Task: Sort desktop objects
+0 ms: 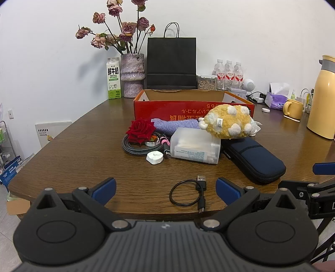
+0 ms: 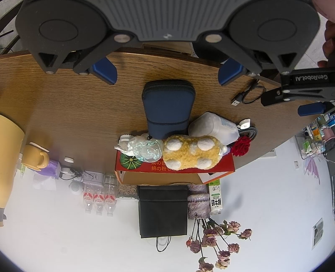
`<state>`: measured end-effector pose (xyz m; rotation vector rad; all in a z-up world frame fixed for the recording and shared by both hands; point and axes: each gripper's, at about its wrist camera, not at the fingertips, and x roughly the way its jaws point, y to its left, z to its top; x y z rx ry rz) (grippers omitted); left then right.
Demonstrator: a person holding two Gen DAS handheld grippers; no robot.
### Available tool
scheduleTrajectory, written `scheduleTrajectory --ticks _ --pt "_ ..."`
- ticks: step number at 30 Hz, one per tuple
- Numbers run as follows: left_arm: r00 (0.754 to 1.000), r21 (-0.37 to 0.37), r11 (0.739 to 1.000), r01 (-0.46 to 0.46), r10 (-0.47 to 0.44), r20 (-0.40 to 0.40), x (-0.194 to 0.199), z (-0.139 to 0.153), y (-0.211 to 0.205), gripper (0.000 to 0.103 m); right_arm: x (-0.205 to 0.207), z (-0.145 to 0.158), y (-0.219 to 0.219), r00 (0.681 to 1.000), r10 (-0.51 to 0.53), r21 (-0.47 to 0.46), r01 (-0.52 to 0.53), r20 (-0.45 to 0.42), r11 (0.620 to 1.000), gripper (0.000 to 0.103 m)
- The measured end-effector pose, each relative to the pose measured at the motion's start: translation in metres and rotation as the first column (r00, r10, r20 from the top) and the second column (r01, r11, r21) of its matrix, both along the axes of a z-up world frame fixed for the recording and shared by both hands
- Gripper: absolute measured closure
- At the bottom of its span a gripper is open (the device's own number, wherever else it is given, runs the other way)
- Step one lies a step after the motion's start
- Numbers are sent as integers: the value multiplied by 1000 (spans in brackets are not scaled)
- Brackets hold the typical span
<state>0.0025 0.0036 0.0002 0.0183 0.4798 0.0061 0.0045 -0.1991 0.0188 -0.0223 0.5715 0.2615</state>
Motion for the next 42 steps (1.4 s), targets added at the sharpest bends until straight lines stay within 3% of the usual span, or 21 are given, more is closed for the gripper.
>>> scheduleTrajectory --ticks 42 --pt "1000 3 1000 5 -5 2 -1 -1 -4 0 0 1 1 1000 3 -1 -3 2 1000 0"
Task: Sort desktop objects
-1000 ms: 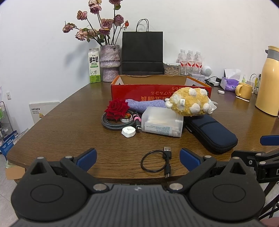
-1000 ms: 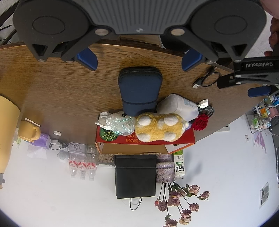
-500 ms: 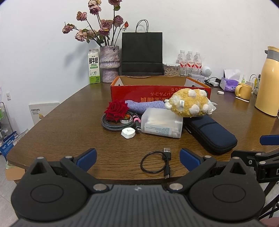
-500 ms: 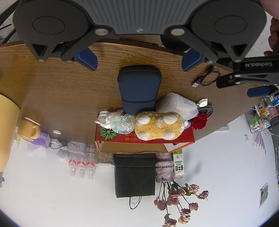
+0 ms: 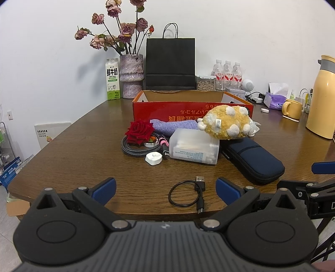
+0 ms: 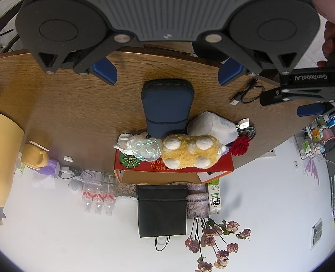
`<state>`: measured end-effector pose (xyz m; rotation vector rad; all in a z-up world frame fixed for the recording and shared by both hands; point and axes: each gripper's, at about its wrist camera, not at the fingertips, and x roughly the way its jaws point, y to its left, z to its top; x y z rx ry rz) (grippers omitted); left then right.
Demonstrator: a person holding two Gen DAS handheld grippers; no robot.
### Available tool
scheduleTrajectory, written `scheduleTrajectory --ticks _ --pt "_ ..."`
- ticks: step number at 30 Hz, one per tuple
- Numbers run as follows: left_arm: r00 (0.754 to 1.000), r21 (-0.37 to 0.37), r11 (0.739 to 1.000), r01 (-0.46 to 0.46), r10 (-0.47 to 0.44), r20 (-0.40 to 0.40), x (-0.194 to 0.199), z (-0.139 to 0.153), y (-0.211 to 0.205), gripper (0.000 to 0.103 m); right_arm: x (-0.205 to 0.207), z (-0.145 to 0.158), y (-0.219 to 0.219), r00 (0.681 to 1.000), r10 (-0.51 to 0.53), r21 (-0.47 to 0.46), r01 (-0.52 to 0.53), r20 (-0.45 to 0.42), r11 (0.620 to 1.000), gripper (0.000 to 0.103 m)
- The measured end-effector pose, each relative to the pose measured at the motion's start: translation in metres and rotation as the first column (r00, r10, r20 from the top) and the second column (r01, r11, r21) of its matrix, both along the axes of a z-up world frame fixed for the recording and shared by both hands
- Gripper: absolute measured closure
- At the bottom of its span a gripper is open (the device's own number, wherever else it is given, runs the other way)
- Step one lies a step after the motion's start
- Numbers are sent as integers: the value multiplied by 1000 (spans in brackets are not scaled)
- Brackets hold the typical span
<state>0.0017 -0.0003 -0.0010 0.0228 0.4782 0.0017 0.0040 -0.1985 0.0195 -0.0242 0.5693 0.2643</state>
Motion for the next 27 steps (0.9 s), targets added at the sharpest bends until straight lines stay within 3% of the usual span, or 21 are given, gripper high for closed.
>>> scheduleTrajectory --ticks 15,22,25,27 --pt "995 -14 998 64 -65 -73 20 -15 -7 1 13 -11 0 1000 -3 -12 3 -16 1000 0" --pt "989 -30 997 77 -80 -121 33 -23 -9 29 29 -18 1 999 -6 -17 6 -32 1000 0" --pt "990 -21 997 81 -83 -116 34 -24 -10 35 35 -20 2 999 -6 -17 5 -37 1000 0" --pt "990 -22 996 83 -85 -113 35 -24 -10 45 38 -22 2 999 -3 -15 2 -42 1000 0"
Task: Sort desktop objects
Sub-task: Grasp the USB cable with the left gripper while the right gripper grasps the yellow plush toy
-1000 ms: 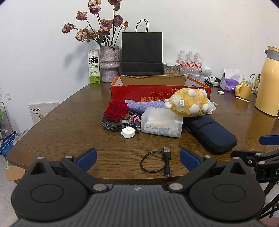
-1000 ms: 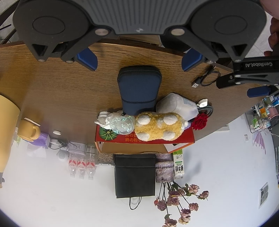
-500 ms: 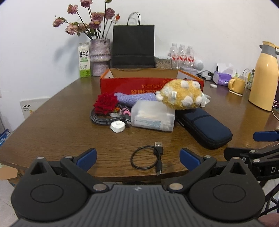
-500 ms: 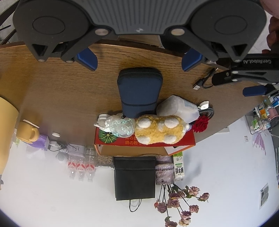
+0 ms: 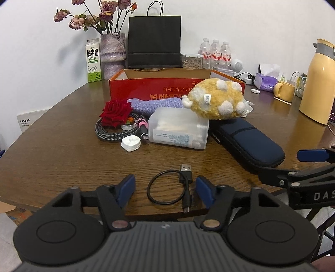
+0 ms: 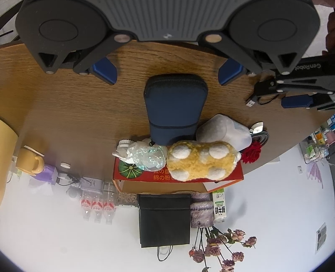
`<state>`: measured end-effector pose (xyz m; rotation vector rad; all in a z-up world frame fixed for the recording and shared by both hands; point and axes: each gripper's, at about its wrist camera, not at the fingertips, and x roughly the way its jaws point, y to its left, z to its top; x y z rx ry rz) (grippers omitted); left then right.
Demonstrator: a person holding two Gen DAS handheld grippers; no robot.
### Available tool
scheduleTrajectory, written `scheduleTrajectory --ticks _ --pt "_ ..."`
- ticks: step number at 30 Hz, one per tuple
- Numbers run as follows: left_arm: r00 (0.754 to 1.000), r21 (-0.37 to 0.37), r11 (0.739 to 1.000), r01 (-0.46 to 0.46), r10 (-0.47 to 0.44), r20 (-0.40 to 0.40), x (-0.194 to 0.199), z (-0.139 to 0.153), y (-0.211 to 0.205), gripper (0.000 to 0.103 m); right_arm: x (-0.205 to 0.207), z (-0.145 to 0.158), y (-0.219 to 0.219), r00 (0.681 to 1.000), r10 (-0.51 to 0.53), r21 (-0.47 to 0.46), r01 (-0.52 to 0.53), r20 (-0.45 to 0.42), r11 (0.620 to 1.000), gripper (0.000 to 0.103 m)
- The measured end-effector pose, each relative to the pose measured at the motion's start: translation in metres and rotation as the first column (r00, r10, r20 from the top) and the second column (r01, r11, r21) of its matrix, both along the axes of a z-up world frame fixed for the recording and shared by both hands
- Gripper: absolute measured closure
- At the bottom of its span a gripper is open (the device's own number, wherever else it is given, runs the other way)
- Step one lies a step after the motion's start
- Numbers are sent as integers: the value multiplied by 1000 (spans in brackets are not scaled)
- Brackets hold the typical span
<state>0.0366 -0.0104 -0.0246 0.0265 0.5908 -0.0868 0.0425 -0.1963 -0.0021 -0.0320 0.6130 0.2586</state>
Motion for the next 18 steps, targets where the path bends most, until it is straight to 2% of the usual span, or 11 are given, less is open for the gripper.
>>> scheduleTrajectory --ticks 2,7,12,13,14,18 --pt "1000 -2 1000 7 -7 4 1 1 0 62 3 -1 1 1000 4 0 -4 -3 1000 0" --pt "1000 -1 1000 29 -29 10 3 1 -1 69 10 -1 5 1000 14 1 -14 -3 1000 0" --pt "999 3 999 37 -37 20 6 3 -2 70 17 2 9 1000 29 1 -29 11 1000 0" --pt "999 2 999 39 -39 23 7 4 -1 90 18 3 10 999 32 1 -32 15 999 0" --pt "999 0 999 40 -40 18 9 4 -1 97 20 4 11 999 35 2 -36 19 999 0" --pt "999 -4 999 38 -38 18 13 4 3 97 26 7 15 998 52 -1 -52 30 999 0"
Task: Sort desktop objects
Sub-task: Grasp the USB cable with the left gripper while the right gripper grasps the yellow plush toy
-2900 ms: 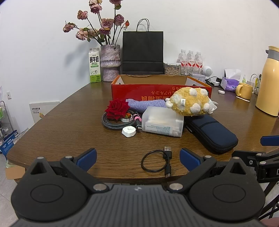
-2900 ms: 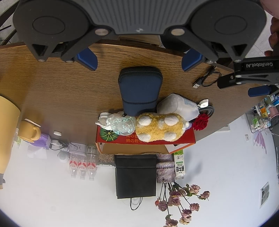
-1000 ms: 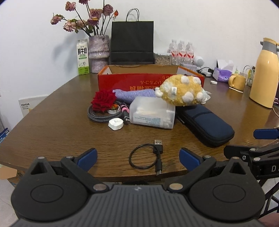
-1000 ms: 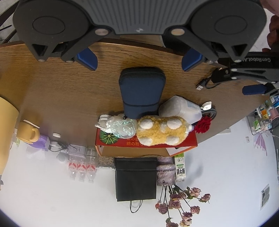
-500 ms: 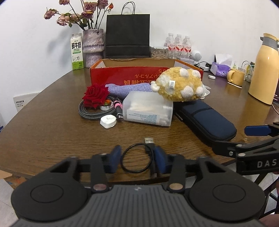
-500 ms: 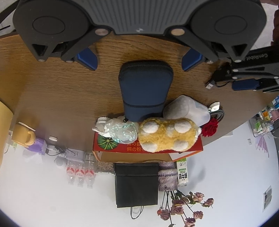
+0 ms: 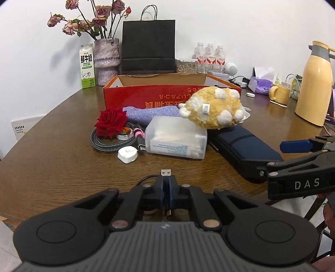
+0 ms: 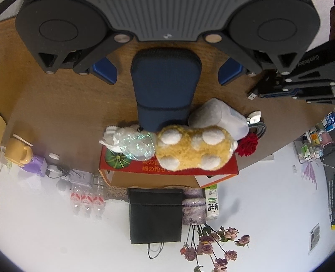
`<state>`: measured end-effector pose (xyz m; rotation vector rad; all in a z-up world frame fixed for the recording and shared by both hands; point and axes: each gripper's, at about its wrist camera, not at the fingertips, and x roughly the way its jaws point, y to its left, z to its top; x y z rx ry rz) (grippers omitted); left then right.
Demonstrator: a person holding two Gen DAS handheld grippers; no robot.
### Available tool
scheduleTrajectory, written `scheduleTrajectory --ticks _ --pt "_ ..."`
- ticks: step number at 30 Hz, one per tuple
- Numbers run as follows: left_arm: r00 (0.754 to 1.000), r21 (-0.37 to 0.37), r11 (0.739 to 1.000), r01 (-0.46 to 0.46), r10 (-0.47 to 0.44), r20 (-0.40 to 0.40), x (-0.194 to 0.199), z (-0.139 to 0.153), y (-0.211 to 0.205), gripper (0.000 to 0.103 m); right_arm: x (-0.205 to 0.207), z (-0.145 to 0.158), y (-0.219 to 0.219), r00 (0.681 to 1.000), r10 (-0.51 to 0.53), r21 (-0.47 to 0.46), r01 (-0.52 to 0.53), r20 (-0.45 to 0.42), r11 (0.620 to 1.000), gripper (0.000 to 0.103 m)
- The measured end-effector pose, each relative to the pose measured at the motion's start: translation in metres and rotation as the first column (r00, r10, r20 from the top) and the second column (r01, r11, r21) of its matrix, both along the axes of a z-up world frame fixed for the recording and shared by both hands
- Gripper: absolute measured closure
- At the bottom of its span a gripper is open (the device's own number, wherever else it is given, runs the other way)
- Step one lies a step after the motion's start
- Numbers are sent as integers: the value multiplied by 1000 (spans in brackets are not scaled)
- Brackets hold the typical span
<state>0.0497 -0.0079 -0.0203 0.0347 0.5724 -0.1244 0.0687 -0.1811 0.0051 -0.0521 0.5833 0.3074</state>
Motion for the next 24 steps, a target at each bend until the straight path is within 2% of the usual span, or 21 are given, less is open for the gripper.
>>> scheduleTrajectory --ticks 3,5,9,10,24 --pt "1000 8 1000 2 -2 -10 3 -1 0 95 3 1 4 1000 7 0 -7 1 1000 0" --pt "1000 22 1000 1 -1 -29 5 -1 -1 90 4 1 6 1000 11 -2 -11 1 1000 0" --pt "999 11 1000 26 -26 -48 10 2 1 95 5 1 7 1000 13 -5 -13 2 1000 0" --pt "999 10 1000 25 -25 -43 10 3 1 99 5 1 7 1000 12 -5 -12 2 1000 0" --pt "997 -1 1000 -12 12 75 9 33 13 99 16 22 17 995 55 13 -57 81 998 0"
